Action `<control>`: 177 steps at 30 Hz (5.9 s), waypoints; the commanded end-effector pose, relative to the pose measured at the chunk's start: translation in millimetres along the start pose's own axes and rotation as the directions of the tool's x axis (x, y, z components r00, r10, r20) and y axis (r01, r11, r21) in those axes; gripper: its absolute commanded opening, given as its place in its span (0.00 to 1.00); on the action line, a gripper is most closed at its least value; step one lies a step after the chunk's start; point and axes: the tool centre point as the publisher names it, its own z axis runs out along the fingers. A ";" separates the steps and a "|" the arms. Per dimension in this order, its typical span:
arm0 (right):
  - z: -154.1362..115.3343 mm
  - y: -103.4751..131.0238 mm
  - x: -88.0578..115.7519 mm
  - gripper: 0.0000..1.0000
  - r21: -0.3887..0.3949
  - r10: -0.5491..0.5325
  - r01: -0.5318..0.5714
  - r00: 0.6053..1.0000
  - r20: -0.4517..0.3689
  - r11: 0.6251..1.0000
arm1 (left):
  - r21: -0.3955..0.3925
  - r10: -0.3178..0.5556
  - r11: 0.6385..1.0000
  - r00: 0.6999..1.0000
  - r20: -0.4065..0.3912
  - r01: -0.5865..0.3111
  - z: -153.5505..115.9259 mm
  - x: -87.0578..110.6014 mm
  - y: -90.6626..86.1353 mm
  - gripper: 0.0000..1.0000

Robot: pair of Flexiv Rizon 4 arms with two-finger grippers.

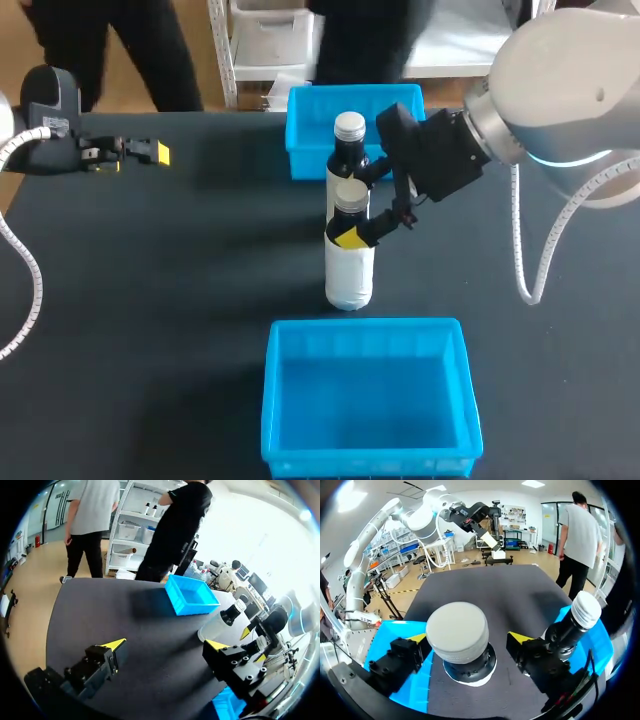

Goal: Pick up the bottle, and place it in the far bin if it is heavy, or in the near bin if it is light.

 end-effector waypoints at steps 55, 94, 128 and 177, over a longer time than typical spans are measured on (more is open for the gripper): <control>-99.4 9.1 -65.0 0.00 0.153 -0.049 0.050 0.999 -0.009 0.987 | 0.000 0.000 1.000 1.000 0.000 0.000 0.0 0.0 0.0 1.00; -109.3 59.0 -64.0 0.00 0.203 -0.055 0.051 0.998 0.013 0.978 | 0.000 0.000 1.000 1.000 0.000 0.000 0.0 0.0 0.0 1.00; -221.1 26.0 27.0 0.00 0.469 0.162 -0.165 0.986 0.047 0.868 | 0.000 0.000 1.000 1.000 0.000 0.000 0.0 0.0 0.0 1.00; -43.4 170.9 -72.0 0.00 -0.117 -0.166 0.174 0.983 0.074 0.978 | 0.000 0.000 1.000 1.000 0.000 0.000 0.0 0.0 0.0 1.00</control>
